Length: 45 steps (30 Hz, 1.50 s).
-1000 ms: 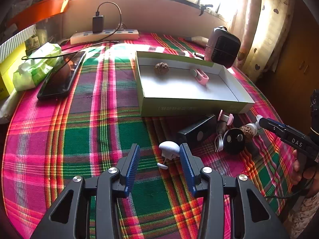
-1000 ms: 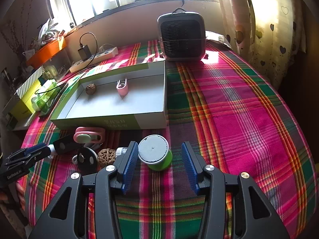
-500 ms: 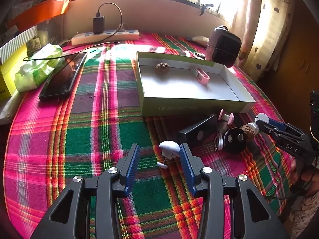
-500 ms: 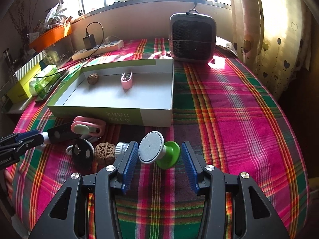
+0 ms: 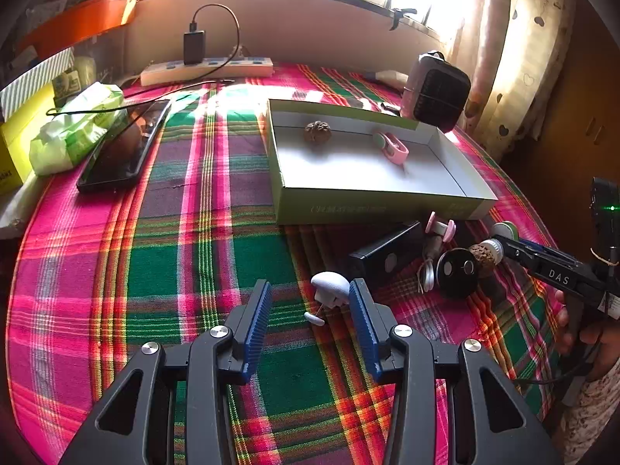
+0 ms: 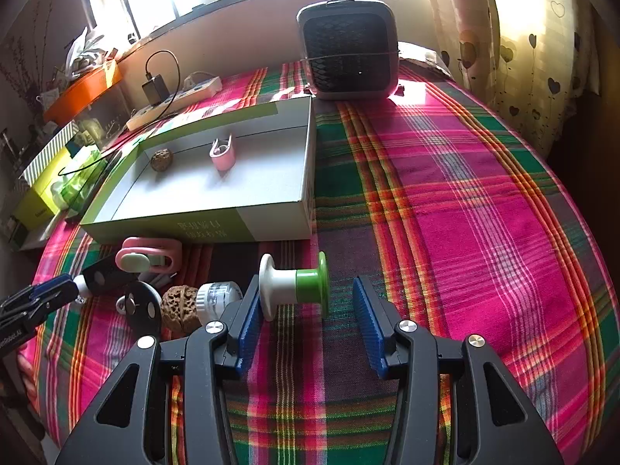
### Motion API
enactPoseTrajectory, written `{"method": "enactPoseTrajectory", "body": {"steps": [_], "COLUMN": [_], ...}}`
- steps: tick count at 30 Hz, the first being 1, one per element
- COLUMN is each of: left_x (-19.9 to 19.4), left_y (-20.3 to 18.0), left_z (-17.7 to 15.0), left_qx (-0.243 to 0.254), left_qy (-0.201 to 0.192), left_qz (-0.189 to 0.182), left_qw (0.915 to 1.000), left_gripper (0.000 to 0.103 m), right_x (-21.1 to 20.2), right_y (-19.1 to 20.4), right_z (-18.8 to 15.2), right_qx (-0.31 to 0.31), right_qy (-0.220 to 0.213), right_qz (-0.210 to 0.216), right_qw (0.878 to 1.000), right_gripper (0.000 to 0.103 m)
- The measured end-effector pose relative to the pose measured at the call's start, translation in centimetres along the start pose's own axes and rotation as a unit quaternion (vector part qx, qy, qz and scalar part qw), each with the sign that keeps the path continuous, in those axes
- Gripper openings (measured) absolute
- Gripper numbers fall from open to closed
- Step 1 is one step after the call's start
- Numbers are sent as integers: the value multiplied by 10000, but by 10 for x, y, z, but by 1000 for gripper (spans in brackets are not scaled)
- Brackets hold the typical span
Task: Organize objects
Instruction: 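Grasp the white-and-green spool with the right tool while the left tool grasps the white knob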
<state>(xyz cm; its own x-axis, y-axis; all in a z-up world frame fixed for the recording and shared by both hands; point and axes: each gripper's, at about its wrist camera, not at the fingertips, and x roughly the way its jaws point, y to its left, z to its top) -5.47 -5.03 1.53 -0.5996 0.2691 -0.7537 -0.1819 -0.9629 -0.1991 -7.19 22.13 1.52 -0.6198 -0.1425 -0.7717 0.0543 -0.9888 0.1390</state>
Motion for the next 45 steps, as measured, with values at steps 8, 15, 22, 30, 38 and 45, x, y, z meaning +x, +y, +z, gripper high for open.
{"method": "enactPoseTrajectory", "body": {"steps": [8,15,22,30,38,45], "left_x": [1,13,17,17,18,18], "left_y": [-2,-6,-7,-9,-8,-8], "left_z": [-1,2,5,4,5,5], "left_qx": [62,111,89,91,71,39], "left_qy": [11,135,91,97,94,81], "left_qz": [-19,45,115,214,252,217], "left_qw": [10000,9998,9999,9997,9996,9997], "left_gripper": [42,42,42,38,24,22], "right_x": [1,2,1,1,1,1], "right_y": [1,1,0,0,-1,-2], "right_z": [2,3,3,3,3,3], "right_qx": [-23,-32,-27,-28,-23,-24], "right_qy": [-38,-64,-71,-66,-67,-67], "right_qz": [-47,-38,-42,-44,-42,-43], "right_qw": [10000,10000,10000,10000,10000,10000], "right_gripper": [47,34,34,34,34,34]}}
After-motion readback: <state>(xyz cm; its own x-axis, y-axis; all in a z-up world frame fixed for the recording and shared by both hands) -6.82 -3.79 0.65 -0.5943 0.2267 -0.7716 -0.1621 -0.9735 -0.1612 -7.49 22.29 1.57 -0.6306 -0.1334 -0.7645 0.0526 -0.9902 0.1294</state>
